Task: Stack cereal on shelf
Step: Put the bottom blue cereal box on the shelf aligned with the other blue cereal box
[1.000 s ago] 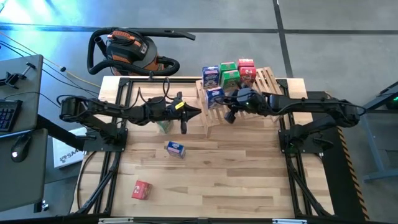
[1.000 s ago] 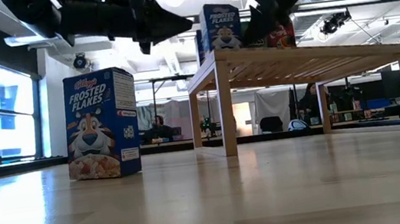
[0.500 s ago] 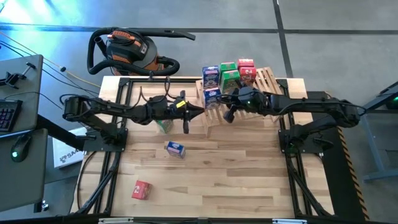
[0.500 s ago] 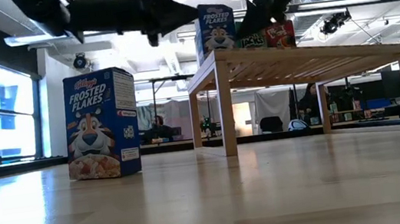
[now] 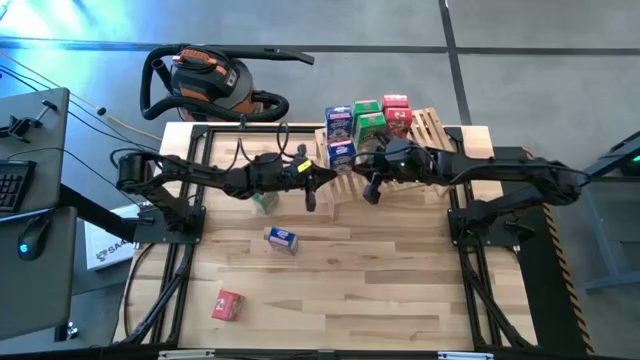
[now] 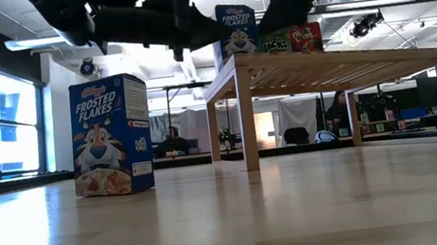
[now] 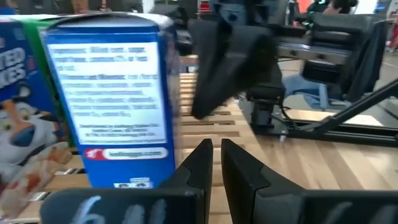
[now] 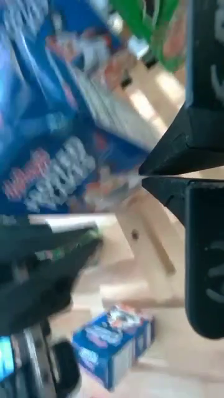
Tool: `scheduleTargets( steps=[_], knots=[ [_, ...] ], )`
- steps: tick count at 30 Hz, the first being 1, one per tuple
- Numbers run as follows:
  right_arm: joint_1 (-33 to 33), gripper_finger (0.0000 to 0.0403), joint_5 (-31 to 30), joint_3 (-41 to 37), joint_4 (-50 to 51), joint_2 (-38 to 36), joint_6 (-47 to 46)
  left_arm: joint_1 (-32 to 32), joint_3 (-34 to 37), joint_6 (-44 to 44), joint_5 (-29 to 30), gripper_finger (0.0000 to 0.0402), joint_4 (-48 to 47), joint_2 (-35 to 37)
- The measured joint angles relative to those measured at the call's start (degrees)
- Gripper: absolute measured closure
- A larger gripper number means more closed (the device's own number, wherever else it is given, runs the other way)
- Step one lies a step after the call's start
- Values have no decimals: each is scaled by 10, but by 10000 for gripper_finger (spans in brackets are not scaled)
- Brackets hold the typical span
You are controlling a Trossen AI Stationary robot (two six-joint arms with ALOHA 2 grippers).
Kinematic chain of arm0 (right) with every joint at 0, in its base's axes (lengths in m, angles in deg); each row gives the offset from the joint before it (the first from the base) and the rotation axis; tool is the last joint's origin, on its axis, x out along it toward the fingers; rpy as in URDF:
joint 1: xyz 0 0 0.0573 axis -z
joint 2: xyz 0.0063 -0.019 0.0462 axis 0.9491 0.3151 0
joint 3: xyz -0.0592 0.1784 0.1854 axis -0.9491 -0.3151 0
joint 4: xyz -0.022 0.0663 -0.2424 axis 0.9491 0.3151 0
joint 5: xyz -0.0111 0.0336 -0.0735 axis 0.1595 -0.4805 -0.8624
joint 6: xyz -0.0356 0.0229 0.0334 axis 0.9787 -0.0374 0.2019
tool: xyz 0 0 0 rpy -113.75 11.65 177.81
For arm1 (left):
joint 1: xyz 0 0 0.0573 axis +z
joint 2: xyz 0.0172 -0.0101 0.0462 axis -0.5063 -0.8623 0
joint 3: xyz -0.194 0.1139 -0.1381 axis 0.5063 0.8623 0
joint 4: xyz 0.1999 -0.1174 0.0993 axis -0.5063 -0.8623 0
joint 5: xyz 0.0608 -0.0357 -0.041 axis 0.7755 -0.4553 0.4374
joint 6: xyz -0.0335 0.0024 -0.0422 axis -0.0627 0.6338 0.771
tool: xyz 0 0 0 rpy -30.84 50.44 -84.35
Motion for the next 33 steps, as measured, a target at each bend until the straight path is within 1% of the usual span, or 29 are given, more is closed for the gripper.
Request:
scheduleTargets(
  steps=[10,15,18,25,31,33],
  knots=[
    [-9,400,-17,0,-67,52,-12,31,-1,17,8,378,-3,-6],
    [-9,400,-62,0,-71,83,-16,41,0,25,14,378,-5,-12],
    [-9,401,-72,0,-78,95,-17,41,0,25,15,378,-1,-16],
    [-9,401,-110,0,-84,99,-26,40,0,25,16,378,-11,-17],
    [-9,401,-114,0,-93,99,-25,43,0,20,47,378,-5,-24],
    [-9,401,-112,0,-98,99,-23,46,0,21,49,378,-9,-29]
  ],
)
